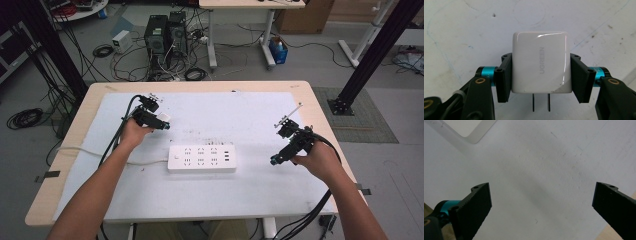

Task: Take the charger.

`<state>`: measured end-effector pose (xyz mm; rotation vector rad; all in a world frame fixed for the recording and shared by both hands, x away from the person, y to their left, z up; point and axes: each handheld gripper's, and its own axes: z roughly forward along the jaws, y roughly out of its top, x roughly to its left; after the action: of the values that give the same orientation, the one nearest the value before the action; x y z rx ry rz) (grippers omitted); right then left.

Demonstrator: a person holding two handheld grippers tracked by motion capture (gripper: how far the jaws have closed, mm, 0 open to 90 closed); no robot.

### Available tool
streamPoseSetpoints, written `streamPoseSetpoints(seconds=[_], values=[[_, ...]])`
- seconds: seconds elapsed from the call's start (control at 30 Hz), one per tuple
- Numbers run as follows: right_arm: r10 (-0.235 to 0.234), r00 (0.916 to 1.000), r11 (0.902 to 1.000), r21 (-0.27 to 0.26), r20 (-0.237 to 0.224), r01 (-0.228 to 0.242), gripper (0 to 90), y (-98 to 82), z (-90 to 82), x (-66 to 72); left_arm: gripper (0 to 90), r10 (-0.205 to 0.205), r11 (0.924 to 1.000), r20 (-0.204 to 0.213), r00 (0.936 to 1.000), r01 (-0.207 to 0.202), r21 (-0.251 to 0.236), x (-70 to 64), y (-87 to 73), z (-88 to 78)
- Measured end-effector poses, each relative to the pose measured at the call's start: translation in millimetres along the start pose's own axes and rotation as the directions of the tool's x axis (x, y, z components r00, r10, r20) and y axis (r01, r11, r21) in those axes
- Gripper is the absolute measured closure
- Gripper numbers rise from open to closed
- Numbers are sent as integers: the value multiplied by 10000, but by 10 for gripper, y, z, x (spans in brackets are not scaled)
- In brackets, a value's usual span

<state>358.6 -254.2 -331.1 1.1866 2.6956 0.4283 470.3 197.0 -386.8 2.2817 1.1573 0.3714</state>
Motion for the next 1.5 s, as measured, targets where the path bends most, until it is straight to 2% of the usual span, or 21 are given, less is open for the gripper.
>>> streamPoseSetpoints(seconds=[0.1, 0.17, 0.3, 0.7, 0.77, 1.03, 1.17, 1.3, 1.47, 1.5], values=[[9, 10000, 10000, -8, 19, -9, 16, -3, -5, 9, 426, -25, 9999, 44, 10000, 25, -136, 8, -10, -101], [-39, 10000, 10000, -7, 6, 39, 17, -1, -8, 18, 425, 117, 9998, 26, 9999, -116, -133, 12, -17, -173], [-75, 10000, 10000, 7, -10, 75, 17, 5, -7, 43, 425, 73, 9988, 161, 9998, -65, -494, 2, -30, -318], [-213, 9998, 9998, 45, 1, 213, 17, 32, -3, 90, 425, 598, 9944, 535, 9968, -547, -909, -78, -106, -708], [-269, 9996, 9996, -1, -17, 269, 17, 42, -6, 107, 425, 699, 9928, 569, 9959, -639, -1014, -125, -140, -791], [-373, 9993, 9993, -33, -44, 372, 17, 55, 0, 147, 426, 896, 9887, 797, 9928, -790, -1273, -199, -237, -975], [-418, 9991, 9991, -52, -60, 417, 17, 76, -4, 168, 426, 1119, 9858, 846, 9901, -999, -1350, -265, -319, -1092], [-486, 9988, 9986, -196, -101, 484, 17, 102, -14, 205, 426, 1279, 9841, 857, 9881, -1157, -1349, -315, -394, -1161], [-507, 9986, 9985, -229, -136, 504, 17, 112, -11, 243, 426, 1300, 9823, 861, 9878, -1165, -1467, -344, -458, -1191], [-631, 9980, 9978, -182, -96, 630, 17, 110, -11, 245, 426, 1295, 9826, 918, 9873, -1153, -1458, -360, -476, -1195]])
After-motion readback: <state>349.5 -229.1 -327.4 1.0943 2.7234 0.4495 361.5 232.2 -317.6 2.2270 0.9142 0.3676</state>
